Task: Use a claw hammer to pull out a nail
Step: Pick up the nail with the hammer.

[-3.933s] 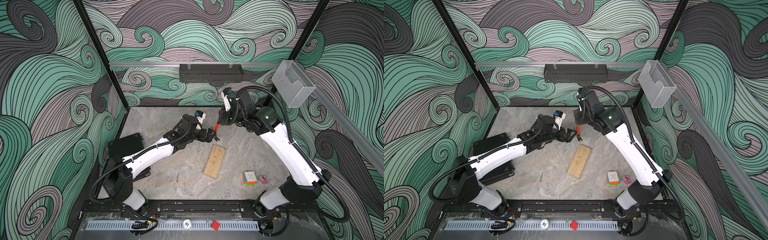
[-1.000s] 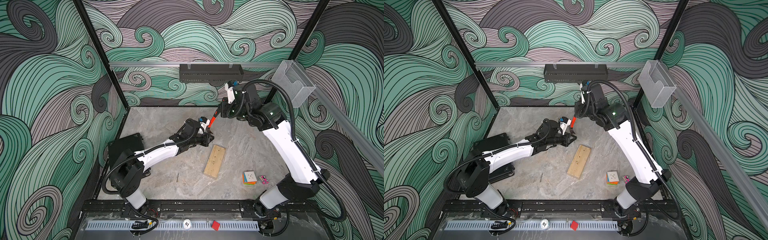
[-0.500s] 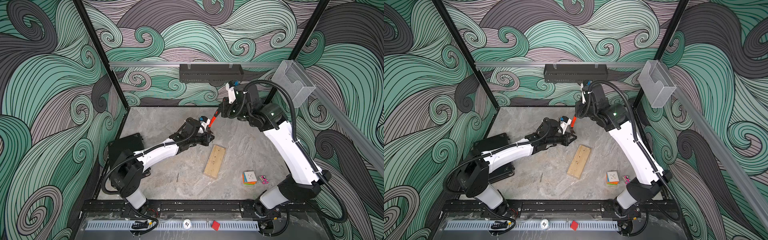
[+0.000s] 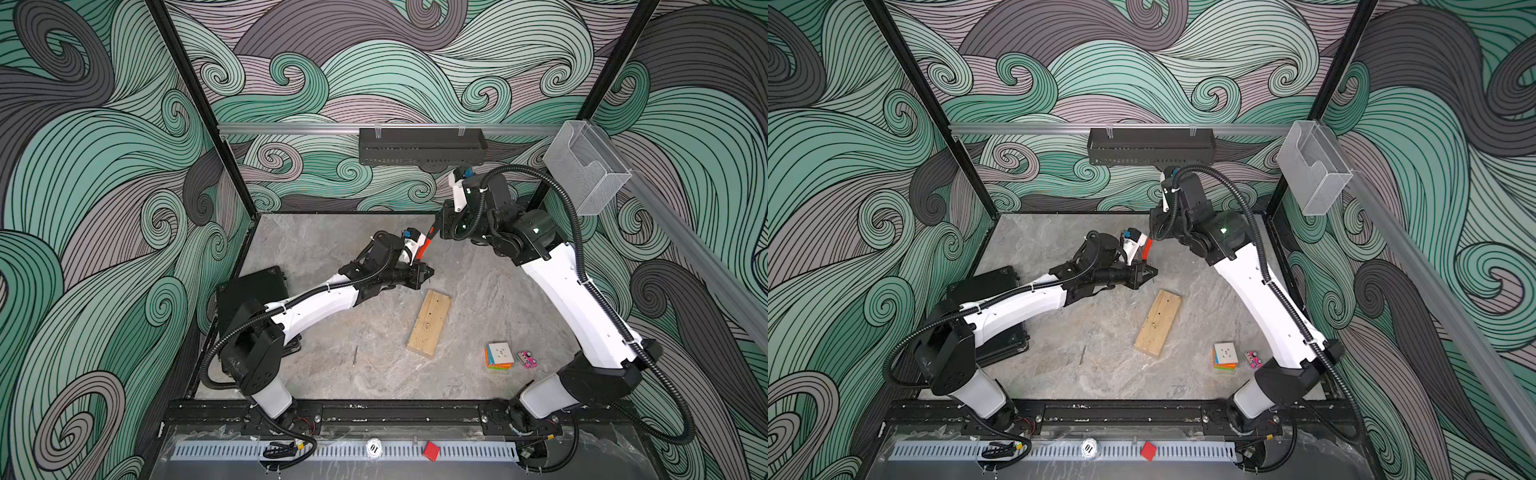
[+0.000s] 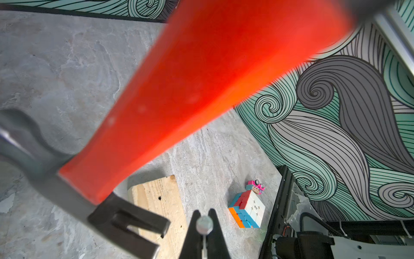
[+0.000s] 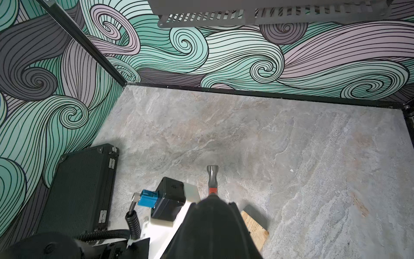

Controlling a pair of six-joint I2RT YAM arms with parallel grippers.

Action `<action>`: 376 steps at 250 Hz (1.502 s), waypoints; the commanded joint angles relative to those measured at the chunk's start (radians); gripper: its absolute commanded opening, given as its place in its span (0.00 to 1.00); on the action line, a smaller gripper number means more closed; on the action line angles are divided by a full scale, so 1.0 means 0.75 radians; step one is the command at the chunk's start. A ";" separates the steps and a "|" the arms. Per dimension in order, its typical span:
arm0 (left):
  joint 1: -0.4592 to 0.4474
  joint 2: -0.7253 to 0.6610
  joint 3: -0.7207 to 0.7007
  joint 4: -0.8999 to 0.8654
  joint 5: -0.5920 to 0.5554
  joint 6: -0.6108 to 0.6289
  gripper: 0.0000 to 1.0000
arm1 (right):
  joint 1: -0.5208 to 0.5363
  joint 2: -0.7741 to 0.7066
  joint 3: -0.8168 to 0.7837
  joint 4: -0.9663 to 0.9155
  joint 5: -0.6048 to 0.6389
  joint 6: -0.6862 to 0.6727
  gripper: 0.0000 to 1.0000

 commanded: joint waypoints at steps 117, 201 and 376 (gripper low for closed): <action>-0.032 -0.034 0.085 -0.069 0.011 0.058 0.00 | -0.006 -0.086 -0.063 0.203 -0.015 0.038 0.03; -0.033 -0.041 0.113 -0.157 -0.055 0.070 0.00 | -0.007 -0.097 -0.091 0.232 0.004 0.024 0.03; -0.029 -0.193 0.075 -0.747 -0.350 0.083 0.00 | -0.006 -0.168 -0.224 0.346 0.104 -0.063 0.03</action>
